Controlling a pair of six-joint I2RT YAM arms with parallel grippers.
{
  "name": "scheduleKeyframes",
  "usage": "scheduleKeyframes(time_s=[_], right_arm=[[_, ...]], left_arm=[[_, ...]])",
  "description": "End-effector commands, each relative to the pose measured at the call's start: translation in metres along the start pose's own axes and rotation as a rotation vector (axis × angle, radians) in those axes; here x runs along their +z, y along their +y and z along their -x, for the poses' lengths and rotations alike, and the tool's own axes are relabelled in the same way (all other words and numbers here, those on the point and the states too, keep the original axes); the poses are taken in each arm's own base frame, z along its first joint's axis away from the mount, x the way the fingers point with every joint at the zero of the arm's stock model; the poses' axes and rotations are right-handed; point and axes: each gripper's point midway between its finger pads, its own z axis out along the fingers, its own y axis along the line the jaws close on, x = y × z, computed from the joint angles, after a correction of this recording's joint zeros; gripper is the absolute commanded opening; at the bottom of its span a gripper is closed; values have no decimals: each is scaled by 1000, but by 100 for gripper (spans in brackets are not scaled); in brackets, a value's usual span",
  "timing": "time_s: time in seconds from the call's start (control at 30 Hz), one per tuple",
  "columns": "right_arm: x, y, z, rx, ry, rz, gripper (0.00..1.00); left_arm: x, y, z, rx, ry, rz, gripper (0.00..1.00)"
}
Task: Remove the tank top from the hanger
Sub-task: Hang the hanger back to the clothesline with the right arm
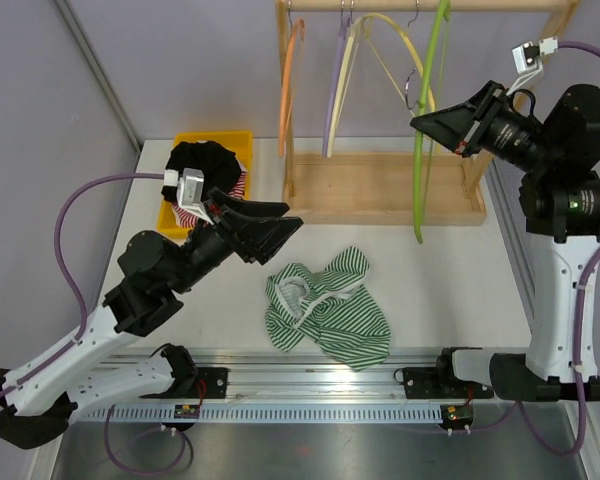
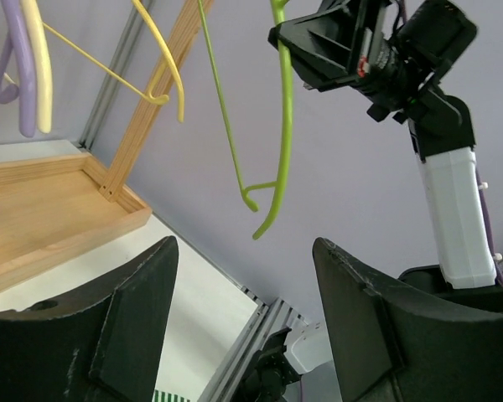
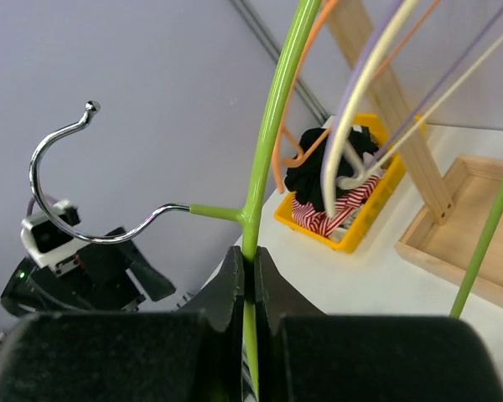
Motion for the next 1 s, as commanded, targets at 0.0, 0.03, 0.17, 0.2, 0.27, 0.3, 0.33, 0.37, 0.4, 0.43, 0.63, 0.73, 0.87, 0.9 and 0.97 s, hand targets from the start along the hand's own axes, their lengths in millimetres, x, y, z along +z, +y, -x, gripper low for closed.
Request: scheduleKeyframes(time_s=[0.0,0.03,0.17,0.2,0.27,0.3,0.33,0.37,0.4,0.43,0.63,0.73,0.87,0.9,0.97], right_arm=[[-9,5,20,13,2,68,0],[-8,-6,20,28,1,61,0],[-17,-23,37,120,-68,84,0],[-22,-22,38,105,-73,91,0],[-26,-31,38,124,-81,66,0],[-29,-24,37,103,-88,83,0],[-28,-29,32,144,-82,82,0],[-30,-31,31,145,-89,77,0],[-34,-29,29,135,-94,76,0],[-33,-35,25,141,-89,64,0],[-37,-47,5,166,-92,41,0],[-39,-56,0,172,-78,2,0],[-31,-73,20,211,-89,67,0],[-31,-75,24,218,-76,86,0],[-28,-89,39,248,-80,111,0]], left_arm=[[-10,1,8,36,-25,12,68],[-12,0,8,42,-24,11,68],[-21,9,15,63,-54,63,68],[-22,11,15,69,-53,73,68],[-23,16,14,78,-50,95,68],[-23,18,12,80,-49,103,68],[-22,18,12,80,-51,100,68],[-21,19,11,78,-48,104,69],[-18,20,8,76,-41,103,69],[-16,20,6,68,-37,99,69],[-8,22,-4,55,-12,88,69],[-7,24,-6,60,-5,96,69],[-7,25,-7,57,-2,96,69],[-7,25,-7,56,-2,98,69],[-9,28,-9,58,0,110,69]])
